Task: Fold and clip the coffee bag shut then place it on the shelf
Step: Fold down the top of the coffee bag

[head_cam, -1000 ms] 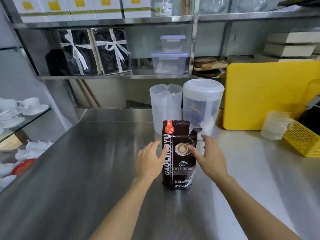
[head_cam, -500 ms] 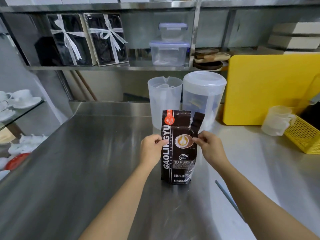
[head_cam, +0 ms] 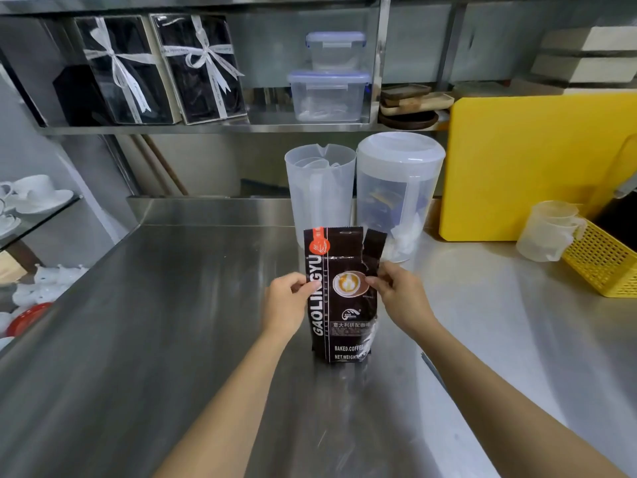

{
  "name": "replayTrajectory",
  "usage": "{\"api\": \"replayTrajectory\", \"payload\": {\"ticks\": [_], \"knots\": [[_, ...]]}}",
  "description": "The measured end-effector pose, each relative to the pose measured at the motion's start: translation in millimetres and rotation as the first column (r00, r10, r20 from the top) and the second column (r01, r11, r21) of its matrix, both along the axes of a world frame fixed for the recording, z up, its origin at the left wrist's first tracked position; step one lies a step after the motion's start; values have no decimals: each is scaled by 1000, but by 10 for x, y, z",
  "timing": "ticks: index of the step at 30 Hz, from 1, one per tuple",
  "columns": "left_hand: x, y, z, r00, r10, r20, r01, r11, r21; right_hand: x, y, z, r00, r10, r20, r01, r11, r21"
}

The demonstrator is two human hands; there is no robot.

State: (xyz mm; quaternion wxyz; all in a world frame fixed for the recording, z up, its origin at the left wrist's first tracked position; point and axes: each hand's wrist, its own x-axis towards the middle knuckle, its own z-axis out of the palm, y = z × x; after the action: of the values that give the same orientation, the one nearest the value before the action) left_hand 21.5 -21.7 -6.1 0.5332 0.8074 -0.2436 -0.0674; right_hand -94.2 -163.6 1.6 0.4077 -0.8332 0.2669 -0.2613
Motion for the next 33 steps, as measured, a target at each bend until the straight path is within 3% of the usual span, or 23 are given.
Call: {"api": "replayTrajectory", "payload": {"ticks": [5, 8, 11, 15, 20, 23, 26, 29, 33], "knots": [[94, 55, 96, 983, -91, -158, 69, 988, -137, -94, -99, 64, 997, 71, 17, -72, 991, 117], [141, 40, 119, 972, -147, -184, 122, 982, -143, -112, -137, 55, 988, 124, 90, -144, 954, 264], [156, 27, 123, 966, -196, -168, 174, 975, -139, -141, -178, -8, 988, 45, 149, -97, 926, 364], [195, -4, 110, 990, -117, -78, 108, 988, -110, -93, -172, -67, 995, 68, 75, -86, 960, 266], [202, -57, 201, 996, -73, 52, 79, 989, -129, -17, -176, 29, 990, 23, 141, -35, 996, 86], [168, -47, 195, 999, -41, 33, 47, 980, -192, -8, -156, 24, 980, -3, 199, -19, 994, 107], [189, -22, 119, 998, -54, 13, 55, 995, -84, 15, -177, -55, 997, 25, 75, -33, 993, 117], [225, 4, 119, 997, -67, 32, 68, 996, -50, 40, -159, -54, 995, 41, 91, -47, 997, 66], [180, 88, 190, 977, -182, -109, 139, 939, -315, 21, -183, 4, 991, 83, 101, -95, 989, 116]]}}
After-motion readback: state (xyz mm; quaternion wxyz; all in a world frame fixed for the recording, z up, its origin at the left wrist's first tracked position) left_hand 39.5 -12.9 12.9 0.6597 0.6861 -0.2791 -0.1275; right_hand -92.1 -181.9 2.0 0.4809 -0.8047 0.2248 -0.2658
